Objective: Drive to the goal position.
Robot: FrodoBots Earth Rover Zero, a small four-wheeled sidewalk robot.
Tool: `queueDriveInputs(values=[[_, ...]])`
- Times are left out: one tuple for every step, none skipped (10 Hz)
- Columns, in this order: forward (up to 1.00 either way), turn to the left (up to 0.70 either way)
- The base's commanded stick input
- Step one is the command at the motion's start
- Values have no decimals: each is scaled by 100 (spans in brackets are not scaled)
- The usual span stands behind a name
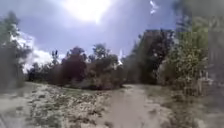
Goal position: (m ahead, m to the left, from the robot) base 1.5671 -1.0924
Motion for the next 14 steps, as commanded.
queueDriveInputs(values=[[85, 4], [85, 4], [85, 4], [85, 4], [85, 4], [85, 4], [85, 4], [85, 4], [85, 4], [85, 4], [85, 4], [85, 4], [85, 4], [85, 4]])
